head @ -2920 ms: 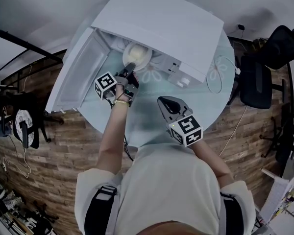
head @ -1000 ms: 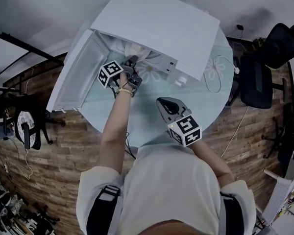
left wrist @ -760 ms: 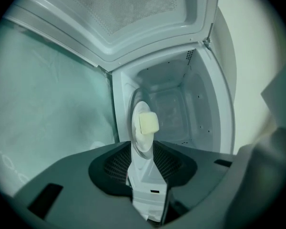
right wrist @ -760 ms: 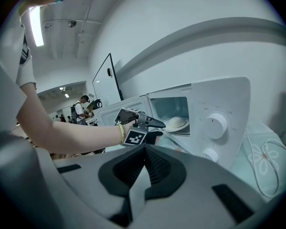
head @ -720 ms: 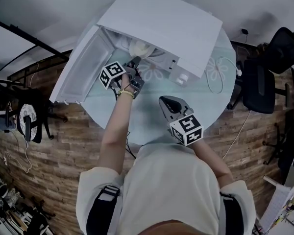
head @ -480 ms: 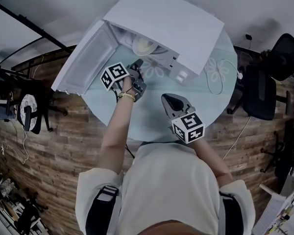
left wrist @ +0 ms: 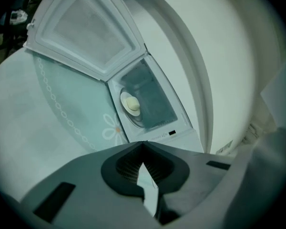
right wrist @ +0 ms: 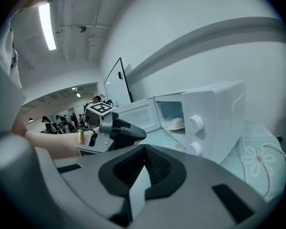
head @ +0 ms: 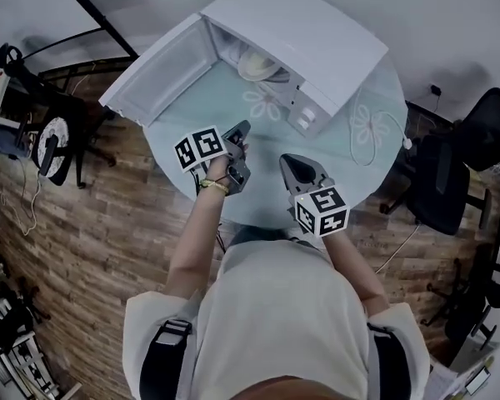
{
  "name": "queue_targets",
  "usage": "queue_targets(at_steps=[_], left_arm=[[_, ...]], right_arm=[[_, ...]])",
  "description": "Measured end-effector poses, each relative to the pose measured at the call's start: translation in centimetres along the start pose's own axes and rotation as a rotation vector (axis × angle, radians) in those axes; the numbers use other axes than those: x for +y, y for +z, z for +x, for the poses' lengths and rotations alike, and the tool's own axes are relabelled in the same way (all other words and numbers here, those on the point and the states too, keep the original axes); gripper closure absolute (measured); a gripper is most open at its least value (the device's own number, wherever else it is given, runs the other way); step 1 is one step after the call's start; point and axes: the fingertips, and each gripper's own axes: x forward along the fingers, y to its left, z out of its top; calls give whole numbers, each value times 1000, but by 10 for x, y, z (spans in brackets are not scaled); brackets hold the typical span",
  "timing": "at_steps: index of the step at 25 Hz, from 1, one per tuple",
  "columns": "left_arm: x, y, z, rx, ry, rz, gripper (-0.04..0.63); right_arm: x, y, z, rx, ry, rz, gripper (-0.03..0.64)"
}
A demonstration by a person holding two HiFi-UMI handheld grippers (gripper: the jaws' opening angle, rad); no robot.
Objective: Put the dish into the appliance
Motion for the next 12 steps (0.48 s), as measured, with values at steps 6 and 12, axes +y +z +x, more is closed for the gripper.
queue_targets(at_steps=[6, 12], left_arm=[[-29, -43, -40, -31, 62, 215, 586], [-53, -92, -74, -59, 109, 300, 586]], right_arm=[[5, -13, -21, 6, 56, 4, 611], [14, -24, -50, 5, 106, -3, 611]])
